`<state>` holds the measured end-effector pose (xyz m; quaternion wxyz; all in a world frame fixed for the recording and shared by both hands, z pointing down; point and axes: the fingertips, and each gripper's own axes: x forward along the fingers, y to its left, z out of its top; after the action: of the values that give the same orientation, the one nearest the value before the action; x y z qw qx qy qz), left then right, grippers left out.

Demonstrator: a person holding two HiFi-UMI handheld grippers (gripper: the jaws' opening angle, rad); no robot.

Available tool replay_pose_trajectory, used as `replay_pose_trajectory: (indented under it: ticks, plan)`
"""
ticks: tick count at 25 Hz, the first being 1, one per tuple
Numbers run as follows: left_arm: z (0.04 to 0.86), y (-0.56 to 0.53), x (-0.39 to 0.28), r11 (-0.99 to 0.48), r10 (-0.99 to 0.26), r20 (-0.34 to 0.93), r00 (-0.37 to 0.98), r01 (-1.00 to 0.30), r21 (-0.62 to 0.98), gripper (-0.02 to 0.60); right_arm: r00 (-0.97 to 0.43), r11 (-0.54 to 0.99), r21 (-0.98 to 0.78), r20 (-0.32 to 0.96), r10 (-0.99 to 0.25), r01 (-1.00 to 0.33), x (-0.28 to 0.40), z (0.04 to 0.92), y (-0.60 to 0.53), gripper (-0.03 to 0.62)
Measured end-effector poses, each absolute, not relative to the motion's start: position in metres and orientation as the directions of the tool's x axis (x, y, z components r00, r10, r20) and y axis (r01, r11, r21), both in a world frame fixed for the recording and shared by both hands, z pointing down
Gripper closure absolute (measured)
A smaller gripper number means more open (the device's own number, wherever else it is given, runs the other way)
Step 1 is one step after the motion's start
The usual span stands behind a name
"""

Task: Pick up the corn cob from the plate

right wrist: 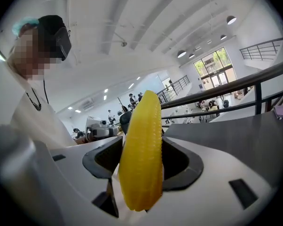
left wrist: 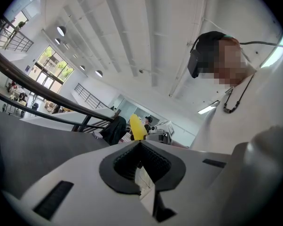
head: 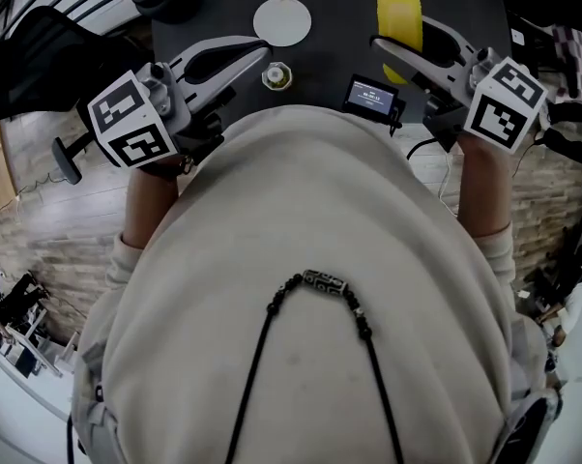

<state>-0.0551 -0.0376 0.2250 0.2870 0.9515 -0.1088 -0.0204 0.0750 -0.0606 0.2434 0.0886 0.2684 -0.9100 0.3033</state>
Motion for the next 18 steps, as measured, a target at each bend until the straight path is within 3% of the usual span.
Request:
replay_pose_trajectory:
  ticks: [18]
  plan:
    - [0.22,-0.036,-0.051,-0.816,-0.22,-0.002,0.976,-0.183,0.548,0.58,-0.875,0.709,-0.512,0.273,-0.4,-0.484,0.059,0.225,-0.058,0.332]
